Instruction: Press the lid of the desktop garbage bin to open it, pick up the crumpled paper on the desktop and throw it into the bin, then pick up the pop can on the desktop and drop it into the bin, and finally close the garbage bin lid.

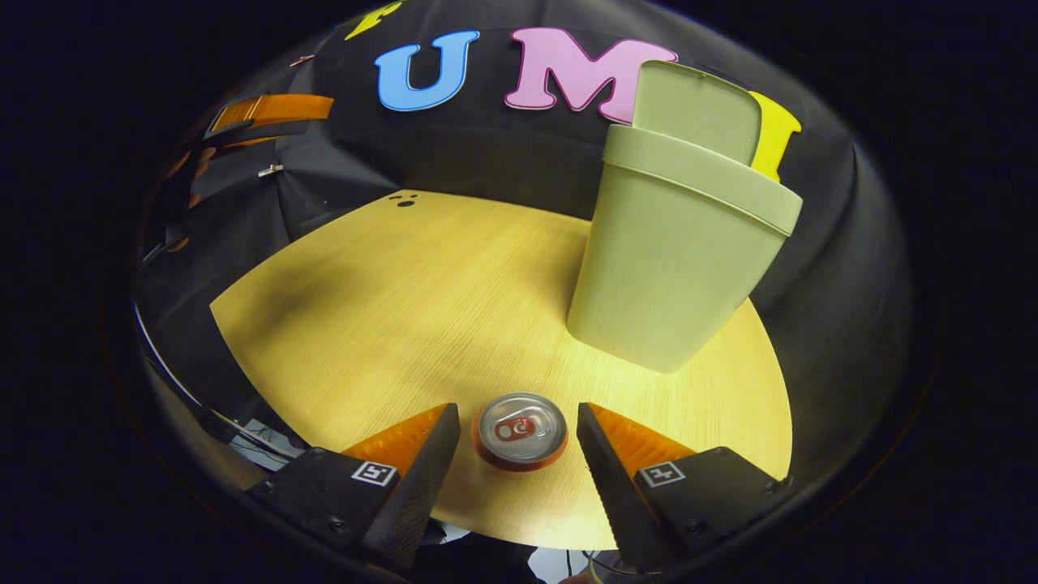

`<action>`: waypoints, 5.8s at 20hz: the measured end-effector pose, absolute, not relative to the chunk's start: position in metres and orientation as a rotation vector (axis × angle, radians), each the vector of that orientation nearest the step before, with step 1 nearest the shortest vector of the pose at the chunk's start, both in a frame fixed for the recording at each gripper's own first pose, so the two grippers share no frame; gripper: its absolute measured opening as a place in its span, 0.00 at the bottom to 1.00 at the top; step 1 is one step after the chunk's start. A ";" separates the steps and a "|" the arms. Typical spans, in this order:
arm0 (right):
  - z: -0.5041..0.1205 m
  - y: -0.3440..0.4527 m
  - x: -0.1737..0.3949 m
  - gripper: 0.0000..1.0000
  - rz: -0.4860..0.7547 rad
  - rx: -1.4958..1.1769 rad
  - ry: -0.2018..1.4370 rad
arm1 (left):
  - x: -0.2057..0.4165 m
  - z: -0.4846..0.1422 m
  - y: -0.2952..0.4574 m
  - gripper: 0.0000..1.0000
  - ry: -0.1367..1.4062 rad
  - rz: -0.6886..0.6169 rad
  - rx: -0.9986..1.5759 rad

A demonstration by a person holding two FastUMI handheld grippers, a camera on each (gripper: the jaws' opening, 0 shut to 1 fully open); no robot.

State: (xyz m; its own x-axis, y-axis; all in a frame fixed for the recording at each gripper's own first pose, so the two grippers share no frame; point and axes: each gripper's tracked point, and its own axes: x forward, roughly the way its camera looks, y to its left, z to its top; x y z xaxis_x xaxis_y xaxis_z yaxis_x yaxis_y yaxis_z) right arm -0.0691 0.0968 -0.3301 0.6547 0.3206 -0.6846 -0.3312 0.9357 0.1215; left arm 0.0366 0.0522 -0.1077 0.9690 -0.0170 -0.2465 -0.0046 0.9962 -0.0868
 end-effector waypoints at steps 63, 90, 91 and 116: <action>-0.198 -0.100 0.160 0.84 0.102 0.139 0.511 | 0.071 -0.113 -0.024 0.84 0.307 0.072 -0.099; -0.048 -0.120 0.257 0.88 0.076 0.213 0.082 | 0.071 -0.116 -0.030 0.84 0.329 0.084 -0.090; -0.038 -0.124 0.264 0.88 0.068 0.219 0.049 | 0.071 -0.116 -0.029 0.84 0.332 0.087 -0.088; -0.040 -0.122 0.261 0.89 0.106 0.262 0.038 | 0.075 -0.116 -0.039 0.84 0.331 0.069 -0.082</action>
State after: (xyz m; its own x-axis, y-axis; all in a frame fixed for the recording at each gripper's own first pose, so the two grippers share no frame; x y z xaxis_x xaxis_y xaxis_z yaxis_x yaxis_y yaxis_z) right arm 0.2605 -0.1219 -0.0401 0.9937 0.1093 -0.0239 -0.0994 0.9603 0.2607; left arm 0.0749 -0.0385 -0.1156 0.9433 0.0539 -0.3276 -0.0807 0.9944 -0.0688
